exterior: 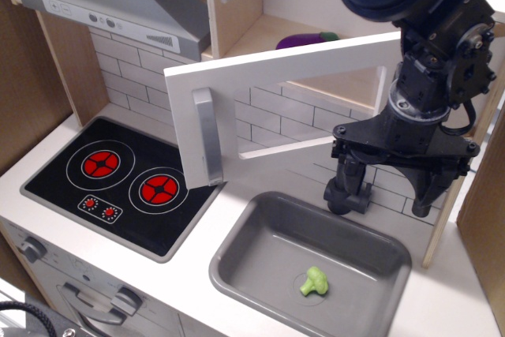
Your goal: Close microwave
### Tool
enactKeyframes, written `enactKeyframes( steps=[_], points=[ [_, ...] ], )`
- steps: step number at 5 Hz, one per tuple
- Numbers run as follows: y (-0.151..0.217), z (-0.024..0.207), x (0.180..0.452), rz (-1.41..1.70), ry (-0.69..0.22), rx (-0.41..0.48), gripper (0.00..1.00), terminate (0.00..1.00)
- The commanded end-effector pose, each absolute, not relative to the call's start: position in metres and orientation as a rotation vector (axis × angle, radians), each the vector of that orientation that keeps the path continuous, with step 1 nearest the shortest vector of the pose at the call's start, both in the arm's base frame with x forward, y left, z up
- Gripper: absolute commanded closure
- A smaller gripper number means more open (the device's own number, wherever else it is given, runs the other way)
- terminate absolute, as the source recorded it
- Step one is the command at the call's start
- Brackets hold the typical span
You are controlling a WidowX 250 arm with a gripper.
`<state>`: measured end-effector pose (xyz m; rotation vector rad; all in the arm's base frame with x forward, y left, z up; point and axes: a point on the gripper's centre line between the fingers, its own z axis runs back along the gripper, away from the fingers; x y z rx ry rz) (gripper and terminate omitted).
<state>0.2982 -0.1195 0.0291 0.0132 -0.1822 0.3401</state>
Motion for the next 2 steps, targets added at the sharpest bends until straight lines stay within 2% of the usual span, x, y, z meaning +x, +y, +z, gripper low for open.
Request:
enactKeyframes(
  steps=[1,2],
  points=[
    [-0.119,0.029,0.298,0.34,-0.182,0.013,0.0,0.0],
    [-0.109,0.031,0.295,0.33,-0.199,0.0,0.0,0.0]
  ],
)
